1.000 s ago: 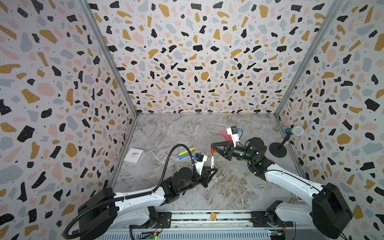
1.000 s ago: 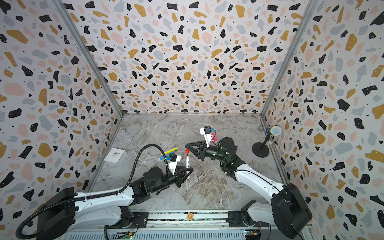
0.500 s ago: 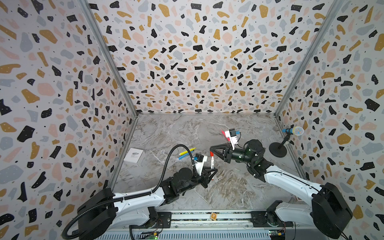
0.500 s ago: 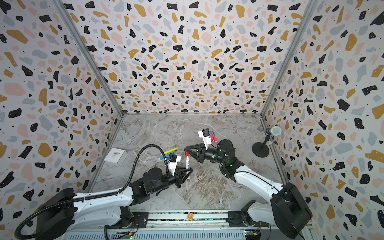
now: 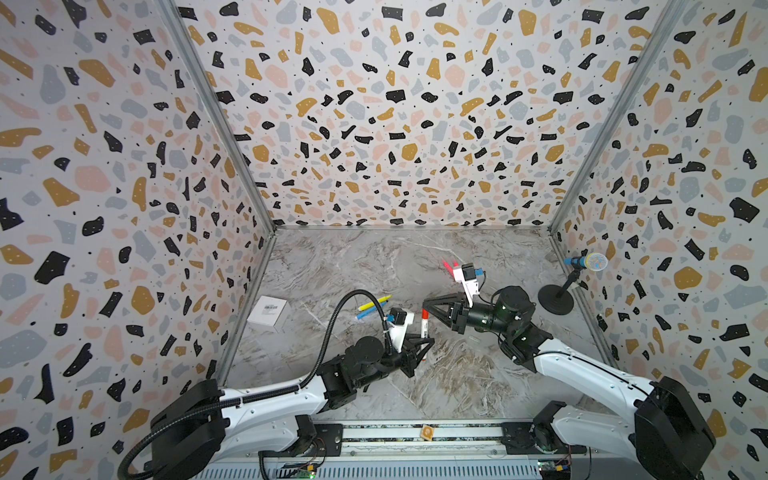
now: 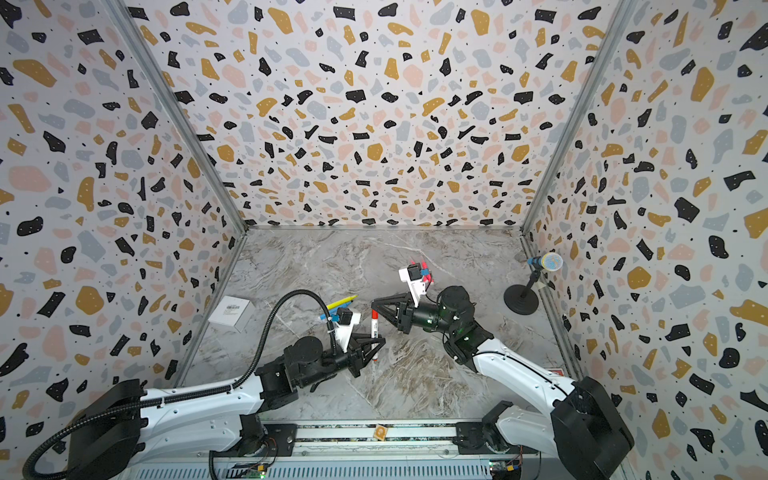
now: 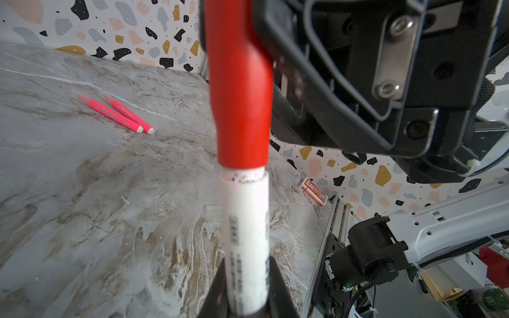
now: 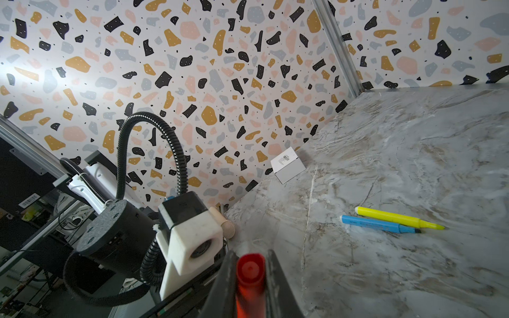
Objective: Insert pens into pen caps
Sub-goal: Put on the pen cap to the pen.
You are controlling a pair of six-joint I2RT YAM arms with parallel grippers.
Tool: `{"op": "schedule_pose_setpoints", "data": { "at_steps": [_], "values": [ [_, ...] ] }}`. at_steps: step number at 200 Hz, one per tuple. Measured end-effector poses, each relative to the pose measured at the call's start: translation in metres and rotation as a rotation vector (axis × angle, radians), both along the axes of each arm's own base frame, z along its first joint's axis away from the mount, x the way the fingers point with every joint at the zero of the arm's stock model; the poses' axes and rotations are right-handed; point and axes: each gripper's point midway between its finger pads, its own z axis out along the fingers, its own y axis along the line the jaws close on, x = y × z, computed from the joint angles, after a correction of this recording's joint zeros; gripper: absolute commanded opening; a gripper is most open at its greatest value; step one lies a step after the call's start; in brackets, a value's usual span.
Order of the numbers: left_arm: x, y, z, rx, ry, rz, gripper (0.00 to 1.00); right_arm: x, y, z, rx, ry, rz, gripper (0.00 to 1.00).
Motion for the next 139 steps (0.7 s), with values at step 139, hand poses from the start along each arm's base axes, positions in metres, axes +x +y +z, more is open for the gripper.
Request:
{"op": "schedule_pose_setpoints", "data": {
  "at_steps": [139],
  "values": [
    [-0.013, 0.014, -0.02, 0.124, 0.017, -0.085, 0.0, -0.028, 0.016, -0.025, -0.068, -0.119, -0.083, 0.0]
  ]
}}
